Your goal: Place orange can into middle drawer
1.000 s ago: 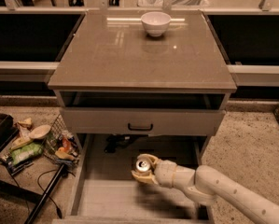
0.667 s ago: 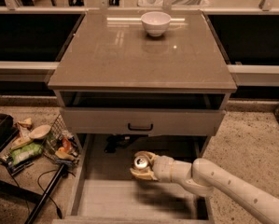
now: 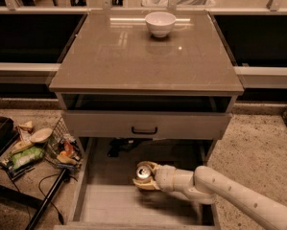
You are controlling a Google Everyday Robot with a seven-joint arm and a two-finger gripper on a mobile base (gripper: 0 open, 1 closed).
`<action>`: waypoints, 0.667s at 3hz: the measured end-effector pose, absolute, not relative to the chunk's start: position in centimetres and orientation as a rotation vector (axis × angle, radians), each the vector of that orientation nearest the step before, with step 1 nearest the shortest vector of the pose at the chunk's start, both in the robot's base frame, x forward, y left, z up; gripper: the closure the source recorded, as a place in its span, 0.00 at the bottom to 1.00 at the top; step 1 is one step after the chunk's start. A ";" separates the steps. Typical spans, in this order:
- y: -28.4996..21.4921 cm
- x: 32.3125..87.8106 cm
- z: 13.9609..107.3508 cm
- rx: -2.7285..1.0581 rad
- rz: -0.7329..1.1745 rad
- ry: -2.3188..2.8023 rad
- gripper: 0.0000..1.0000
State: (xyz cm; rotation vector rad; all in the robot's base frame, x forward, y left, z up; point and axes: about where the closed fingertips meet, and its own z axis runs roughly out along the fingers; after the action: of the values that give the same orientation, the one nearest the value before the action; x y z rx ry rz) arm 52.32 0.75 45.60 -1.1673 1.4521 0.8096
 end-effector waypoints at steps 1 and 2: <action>1.0 52.3 45.6 -1.169 0.813 1.450 0.82; 1.2 52.2 45.6 -1.170 0.817 1.448 0.59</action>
Offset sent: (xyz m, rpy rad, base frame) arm -0.0004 0.0020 0.0001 0.0016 0.0004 0.0032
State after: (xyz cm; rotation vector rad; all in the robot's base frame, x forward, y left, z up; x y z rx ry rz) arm 52.24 1.16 45.64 -1.1701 1.4477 0.8167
